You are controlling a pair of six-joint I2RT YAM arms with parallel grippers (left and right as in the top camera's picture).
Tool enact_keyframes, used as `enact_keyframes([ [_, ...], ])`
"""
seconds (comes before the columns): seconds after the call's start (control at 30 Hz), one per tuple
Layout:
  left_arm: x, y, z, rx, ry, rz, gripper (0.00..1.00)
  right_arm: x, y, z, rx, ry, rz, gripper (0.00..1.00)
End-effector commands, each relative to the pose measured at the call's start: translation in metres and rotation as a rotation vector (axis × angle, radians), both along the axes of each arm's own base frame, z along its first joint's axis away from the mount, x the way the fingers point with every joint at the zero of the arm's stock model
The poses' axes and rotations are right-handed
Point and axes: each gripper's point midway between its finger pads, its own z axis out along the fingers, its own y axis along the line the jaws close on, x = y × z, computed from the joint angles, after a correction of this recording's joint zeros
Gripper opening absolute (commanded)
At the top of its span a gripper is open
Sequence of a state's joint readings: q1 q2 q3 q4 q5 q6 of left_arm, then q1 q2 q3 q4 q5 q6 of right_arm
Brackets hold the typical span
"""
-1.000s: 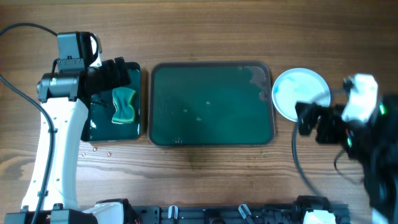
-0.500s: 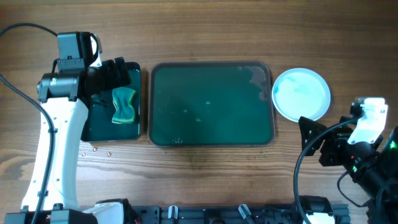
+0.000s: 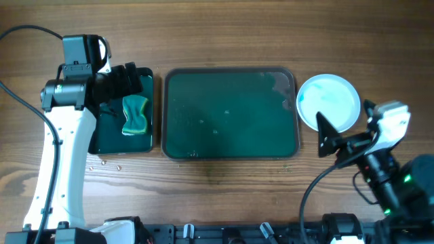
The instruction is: Clean dirty plates on tray and stack at the side
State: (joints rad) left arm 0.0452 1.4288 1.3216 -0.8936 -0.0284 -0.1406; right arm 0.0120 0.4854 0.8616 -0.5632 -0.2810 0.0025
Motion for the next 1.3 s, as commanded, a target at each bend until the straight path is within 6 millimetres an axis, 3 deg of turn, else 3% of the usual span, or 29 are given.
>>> enact_keyframes([
  [0.0,0.001,-0.001,-0.001,-0.015,0.000,0.008,1.00,-0.001,0.008,-0.024,-0.015,-0.095,0.042,1.00],
  [0.3,0.001,-0.001,-0.001,-0.015,0.000,0.007,1.00,-0.005,0.013,-0.069,-0.014,-0.326,0.062,0.99],
  [0.77,0.001,-0.001,-0.001,-0.015,0.000,0.008,1.00,0.007,0.016,-0.135,-0.012,-0.314,0.069,1.00],
  [0.93,0.001,-0.001,-0.001,-0.015,0.000,0.008,1.00,0.008,0.016,-0.140,-0.015,-0.292,0.070,1.00],
  [1.07,0.001,-0.001,-0.001,-0.015,0.000,0.008,1.00,0.009,0.016,-0.157,-0.017,-0.220,0.071,1.00],
  [1.27,0.001,-0.001,-0.001,-0.015,0.000,0.007,1.00,0.009,0.016,-0.158,-0.017,-0.215,0.072,1.00],
])
